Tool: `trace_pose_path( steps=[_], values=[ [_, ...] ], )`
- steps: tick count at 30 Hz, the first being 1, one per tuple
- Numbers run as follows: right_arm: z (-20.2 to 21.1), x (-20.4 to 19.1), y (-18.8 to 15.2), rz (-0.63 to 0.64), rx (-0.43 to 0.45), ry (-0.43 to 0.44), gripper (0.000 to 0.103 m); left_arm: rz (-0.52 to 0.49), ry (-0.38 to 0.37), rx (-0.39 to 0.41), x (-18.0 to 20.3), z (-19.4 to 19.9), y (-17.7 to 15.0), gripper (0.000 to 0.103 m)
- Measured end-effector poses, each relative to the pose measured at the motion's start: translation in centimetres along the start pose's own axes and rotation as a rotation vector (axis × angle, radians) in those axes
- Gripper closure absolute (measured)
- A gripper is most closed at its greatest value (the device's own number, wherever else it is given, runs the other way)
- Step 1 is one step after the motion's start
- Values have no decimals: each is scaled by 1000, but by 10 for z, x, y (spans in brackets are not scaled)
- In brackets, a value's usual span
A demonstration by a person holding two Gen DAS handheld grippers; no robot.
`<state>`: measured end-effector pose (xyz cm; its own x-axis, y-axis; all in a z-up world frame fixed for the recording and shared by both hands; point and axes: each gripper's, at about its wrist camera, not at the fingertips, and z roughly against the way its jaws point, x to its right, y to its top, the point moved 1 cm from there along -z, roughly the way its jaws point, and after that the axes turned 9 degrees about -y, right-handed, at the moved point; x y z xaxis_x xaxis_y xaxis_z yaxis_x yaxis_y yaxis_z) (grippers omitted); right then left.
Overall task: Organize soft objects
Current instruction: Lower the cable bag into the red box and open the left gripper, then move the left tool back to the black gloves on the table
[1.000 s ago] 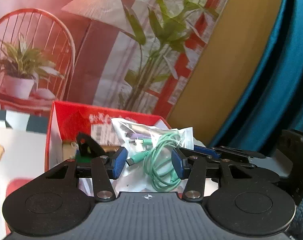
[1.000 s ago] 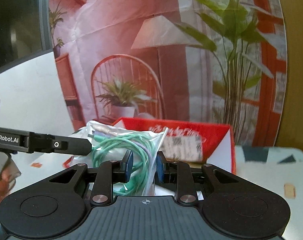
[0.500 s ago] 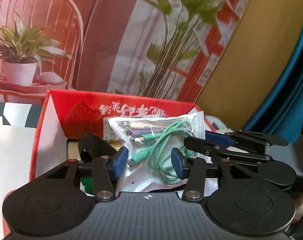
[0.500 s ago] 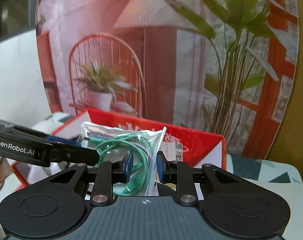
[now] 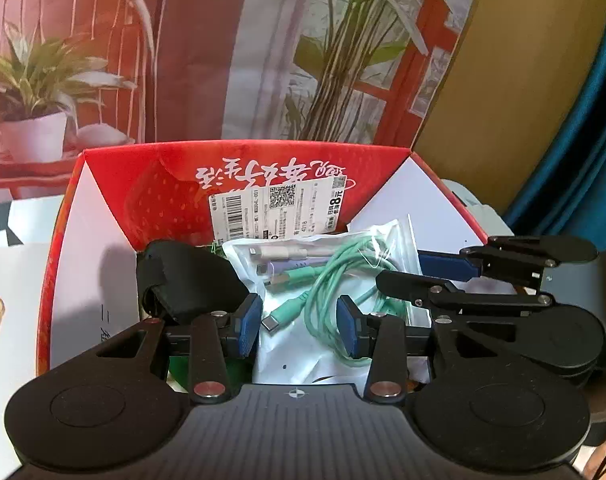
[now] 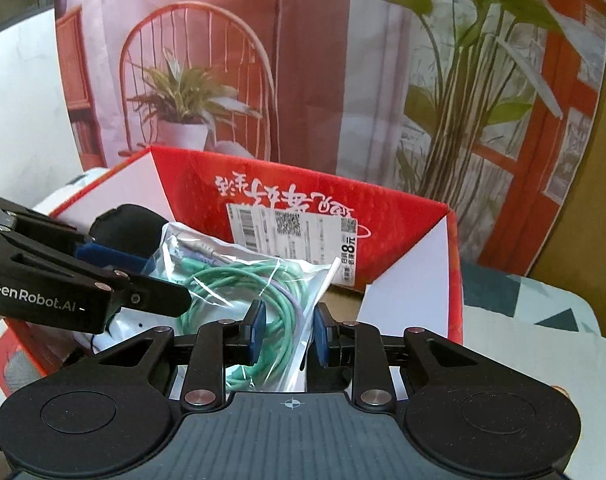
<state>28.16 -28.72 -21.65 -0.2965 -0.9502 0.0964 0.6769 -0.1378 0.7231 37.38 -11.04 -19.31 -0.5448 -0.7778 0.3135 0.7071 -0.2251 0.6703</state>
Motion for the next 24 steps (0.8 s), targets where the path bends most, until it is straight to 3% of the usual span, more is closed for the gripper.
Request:
trace_pose_path(
  steps=[2, 4, 8, 15, 24],
  values=[
    [0, -3, 1, 13, -12, -22, 77, -10, 10, 11, 3, 4, 1, 59],
    [1, -4, 2, 25, -16, -63, 68, -32, 17, 32, 7, 12, 1, 58],
    [12, -4, -2, 17, 44, -108, 57, -66, 40, 75, 11, 35, 0, 50],
    [49, 3, -13, -42, 173, -79, 39, -85, 83, 154, 14, 83, -15, 40],
    [99, 1, -51, -138, 286, -48, 37, -2, 86, 182, 13, 126, -73, 40]
  ],
)
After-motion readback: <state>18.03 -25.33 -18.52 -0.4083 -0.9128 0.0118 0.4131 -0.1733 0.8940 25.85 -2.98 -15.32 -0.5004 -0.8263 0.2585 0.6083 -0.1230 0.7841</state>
